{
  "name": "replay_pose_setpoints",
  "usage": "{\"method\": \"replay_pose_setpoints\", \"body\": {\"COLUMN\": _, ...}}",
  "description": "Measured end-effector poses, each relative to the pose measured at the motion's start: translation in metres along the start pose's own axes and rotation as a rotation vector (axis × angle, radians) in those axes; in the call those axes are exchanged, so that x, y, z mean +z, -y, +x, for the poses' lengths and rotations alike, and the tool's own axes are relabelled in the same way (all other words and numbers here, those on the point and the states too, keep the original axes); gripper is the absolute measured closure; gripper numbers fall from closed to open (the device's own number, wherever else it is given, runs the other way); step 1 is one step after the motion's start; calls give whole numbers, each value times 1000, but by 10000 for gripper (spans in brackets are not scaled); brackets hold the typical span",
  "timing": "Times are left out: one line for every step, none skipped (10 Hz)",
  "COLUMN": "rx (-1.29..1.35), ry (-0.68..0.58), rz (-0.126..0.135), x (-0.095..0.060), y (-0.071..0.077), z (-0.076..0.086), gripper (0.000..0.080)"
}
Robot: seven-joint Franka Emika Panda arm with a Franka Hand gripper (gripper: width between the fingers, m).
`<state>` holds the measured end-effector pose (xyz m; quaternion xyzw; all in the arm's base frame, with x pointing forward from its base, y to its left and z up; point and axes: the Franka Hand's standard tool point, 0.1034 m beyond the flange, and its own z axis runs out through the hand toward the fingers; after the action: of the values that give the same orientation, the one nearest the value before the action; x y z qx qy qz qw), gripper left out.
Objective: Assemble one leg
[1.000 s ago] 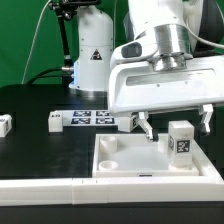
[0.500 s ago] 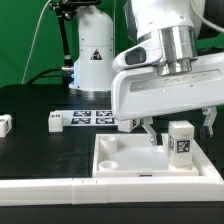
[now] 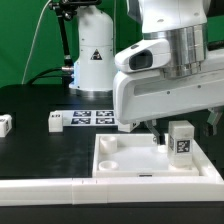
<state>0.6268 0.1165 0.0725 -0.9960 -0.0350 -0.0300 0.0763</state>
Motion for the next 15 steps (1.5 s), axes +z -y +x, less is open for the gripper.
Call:
{"method": "replay_pose_setpoints", "body": {"rx": -1, "ry": 0, "rz": 0, "x": 1, "y": -1, "z": 0, "gripper": 151}}
{"method": "replay_pose_setpoints", "body": {"rx": 0, "ry": 0, "rz": 0, "x": 1, "y": -1, "z": 0, "gripper": 275}}
{"method": "replay_pose_setpoints", "body": {"rx": 0, "ry": 0, "rz": 0, "x": 1, "y": -1, "z": 0, "gripper": 412}}
{"method": "replay_pose_setpoints", "body": {"rx": 0, "ry": 1, "rz": 0, "x": 1, "y": -1, "z": 0, "gripper": 412}}
{"method": "replay_pose_setpoints", "body": {"rx": 0, "ry": 1, "rz": 0, "x": 1, "y": -1, "z": 0, "gripper": 509}}
{"method": "replay_pose_setpoints", "body": {"rx": 0, "ry": 1, "rz": 0, "x": 1, "y": -1, "z": 0, "gripper": 509}}
{"method": "replay_pose_setpoints", "body": {"rx": 3, "ry": 1, "rz": 0, "x": 1, "y": -1, "z": 0, "gripper": 509}}
{"method": "replay_pose_setpoints", "body": {"rx": 34, "ry": 1, "rz": 0, "x": 1, "y": -1, "z": 0, "gripper": 509}}
{"method": "replay_pose_setpoints", "body": {"rx": 33, "ry": 1, "rz": 0, "x": 1, "y": -1, "z": 0, "gripper": 509}}
{"method": "replay_pose_setpoints", "body": {"rx": 130, "ry": 1, "rz": 6, "x": 1, "y": 0, "z": -1, "gripper": 509}}
{"method": "replay_pose_setpoints", "body": {"rx": 314, "ry": -3, "rz": 12, "x": 2, "y": -1, "z": -4, "gripper": 509}}
{"method": "replay_pose_setpoints", "body": {"rx": 465, "ry": -15, "rz": 10, "x": 2, "y": -1, "z": -5, "gripper": 509}}
{"method": "replay_pose_setpoints", "body": {"rx": 621, "ry": -23, "rz": 12, "x": 3, "y": -1, "z": -6, "gripper": 509}}
{"method": "replay_pose_setpoints", "body": {"rx": 750, "ry": -24, "rz": 12, "x": 3, "y": -1, "z": -7, "gripper": 509}}
{"method": "replay_pose_setpoints", "body": {"rx": 878, "ry": -24, "rz": 10, "x": 3, "y": -1, "z": -7, "gripper": 509}}
